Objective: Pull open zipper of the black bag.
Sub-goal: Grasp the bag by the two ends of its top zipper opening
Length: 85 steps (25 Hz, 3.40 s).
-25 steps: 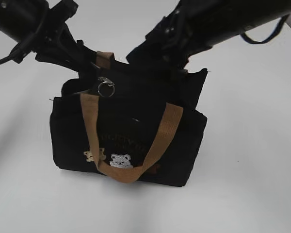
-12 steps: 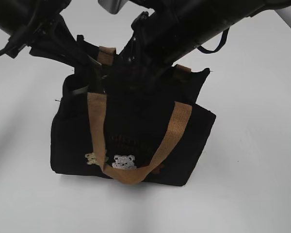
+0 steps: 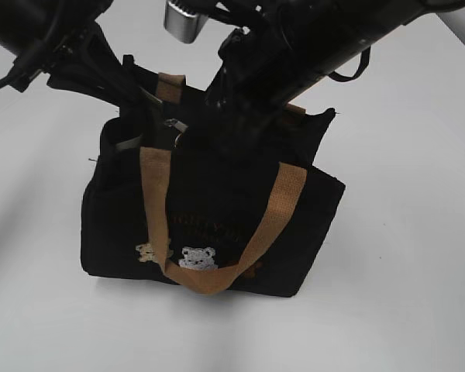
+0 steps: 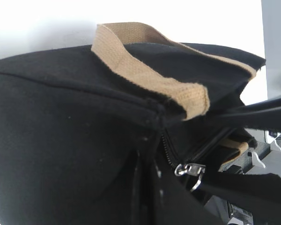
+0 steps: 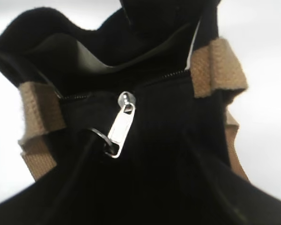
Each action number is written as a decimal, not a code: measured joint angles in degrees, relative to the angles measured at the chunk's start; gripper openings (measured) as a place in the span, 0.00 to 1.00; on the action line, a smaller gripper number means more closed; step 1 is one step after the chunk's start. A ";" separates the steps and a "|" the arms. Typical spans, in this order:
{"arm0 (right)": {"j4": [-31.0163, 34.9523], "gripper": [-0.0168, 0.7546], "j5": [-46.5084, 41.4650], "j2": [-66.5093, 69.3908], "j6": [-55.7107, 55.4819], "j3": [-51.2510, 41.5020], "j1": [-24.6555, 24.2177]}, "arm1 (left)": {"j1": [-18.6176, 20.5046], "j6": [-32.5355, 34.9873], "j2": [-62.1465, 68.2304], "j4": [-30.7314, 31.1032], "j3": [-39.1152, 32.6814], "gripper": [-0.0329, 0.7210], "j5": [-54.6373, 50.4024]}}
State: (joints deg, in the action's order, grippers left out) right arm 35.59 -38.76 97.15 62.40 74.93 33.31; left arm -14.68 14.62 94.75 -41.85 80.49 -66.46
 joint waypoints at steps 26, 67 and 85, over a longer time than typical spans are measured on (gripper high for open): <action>-14.26 0.05 -3.67 -2.63 -16.15 0.17 -0.02 | 0.00 0.00 0.00 3.65 0.00 0.03 0.60; -12.87 0.02 1.79 -1.37 -7.89 0.17 3.35 | 0.00 0.00 0.00 1.79 0.04 0.03 -0.24; -23.84 0.02 -16.71 -5.59 -25.73 0.17 -8.49 | -0.06 0.00 0.00 5.27 0.11 0.03 0.45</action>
State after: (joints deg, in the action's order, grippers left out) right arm 11.76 -55.46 91.56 36.67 75.10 24.83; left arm -14.74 14.62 94.75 -36.58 80.59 -66.01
